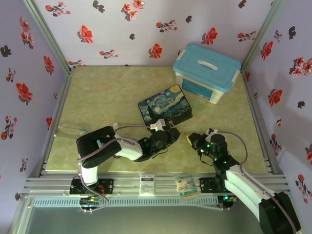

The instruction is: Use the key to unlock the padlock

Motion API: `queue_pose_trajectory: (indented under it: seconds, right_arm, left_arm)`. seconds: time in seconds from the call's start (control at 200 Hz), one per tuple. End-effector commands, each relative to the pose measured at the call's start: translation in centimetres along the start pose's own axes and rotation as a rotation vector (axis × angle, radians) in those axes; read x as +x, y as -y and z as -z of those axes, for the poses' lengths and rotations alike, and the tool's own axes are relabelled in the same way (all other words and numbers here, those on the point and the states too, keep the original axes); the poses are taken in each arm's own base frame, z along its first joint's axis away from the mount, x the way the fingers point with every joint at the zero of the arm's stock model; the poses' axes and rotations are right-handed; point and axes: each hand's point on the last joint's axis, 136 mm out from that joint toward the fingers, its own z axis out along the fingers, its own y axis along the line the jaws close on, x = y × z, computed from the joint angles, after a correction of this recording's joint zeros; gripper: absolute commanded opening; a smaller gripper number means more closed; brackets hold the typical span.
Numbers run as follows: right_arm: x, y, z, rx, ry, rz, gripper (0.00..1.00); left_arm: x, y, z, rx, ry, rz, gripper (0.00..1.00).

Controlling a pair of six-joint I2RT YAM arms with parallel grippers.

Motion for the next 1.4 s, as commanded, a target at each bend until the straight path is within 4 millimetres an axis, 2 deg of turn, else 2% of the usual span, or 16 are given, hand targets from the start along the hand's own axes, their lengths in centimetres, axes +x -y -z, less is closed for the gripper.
queue_pose_trajectory:
  seconds: [0.0,0.245,0.44,0.99,1.395]
  right_arm:
    - [-0.1,-0.6,0.0,-0.021,0.003,0.015,0.0]
    - [0.2,-0.5,-0.4,-0.023,-0.021,0.016,0.0]
    - [0.3,-1.4,-0.4,-0.047,-0.028,0.032,0.0]
    - [0.8,-1.7,-1.0,-0.056,-0.034,0.057,0.0]
    - [0.4,-1.8,-0.7,-0.073,-0.006,0.049,0.0]
  left_arm:
    - [-1.1,4.0,-0.1,0.114,0.036,0.07,0.0]
    - [-1.0,3.9,-0.2,0.111,0.035,0.074,0.0]
    - [-1.0,3.6,-0.2,0.104,0.034,0.075,0.0]
    - [-0.7,4.2,-0.7,0.126,0.025,0.085,0.0]
    - [-0.5,3.2,-0.7,0.112,0.026,0.096,0.0]
